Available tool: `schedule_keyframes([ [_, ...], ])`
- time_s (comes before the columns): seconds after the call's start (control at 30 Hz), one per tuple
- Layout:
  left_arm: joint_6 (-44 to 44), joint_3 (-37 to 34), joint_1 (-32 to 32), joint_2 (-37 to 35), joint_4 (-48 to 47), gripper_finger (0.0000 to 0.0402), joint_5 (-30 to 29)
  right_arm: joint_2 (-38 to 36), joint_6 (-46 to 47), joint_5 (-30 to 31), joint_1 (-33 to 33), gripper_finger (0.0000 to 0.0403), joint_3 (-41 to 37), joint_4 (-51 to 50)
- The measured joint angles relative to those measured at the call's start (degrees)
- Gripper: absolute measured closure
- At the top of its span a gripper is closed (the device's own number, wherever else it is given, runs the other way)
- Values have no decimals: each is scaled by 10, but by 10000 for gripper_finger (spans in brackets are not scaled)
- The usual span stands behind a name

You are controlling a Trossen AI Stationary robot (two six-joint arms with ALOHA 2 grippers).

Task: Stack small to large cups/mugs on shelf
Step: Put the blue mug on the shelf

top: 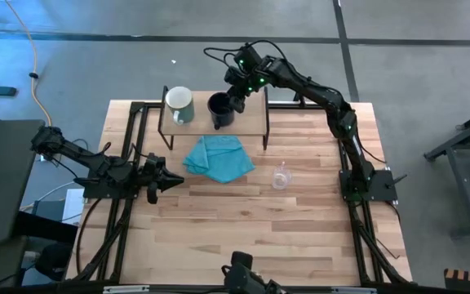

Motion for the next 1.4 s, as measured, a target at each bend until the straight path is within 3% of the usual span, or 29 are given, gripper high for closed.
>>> schedule_keyframes([
  [0.33,-6,0,0,0,0,376,0,0,-48,-2,0,311,0,-6],
  [1.03,-7,0,0,0,-1,376,0,3,-9,8,0,311,-1,72],
  [1.4,-7,0,0,0,-12,376,0,17,-17,5,7,311,-2,56],
])
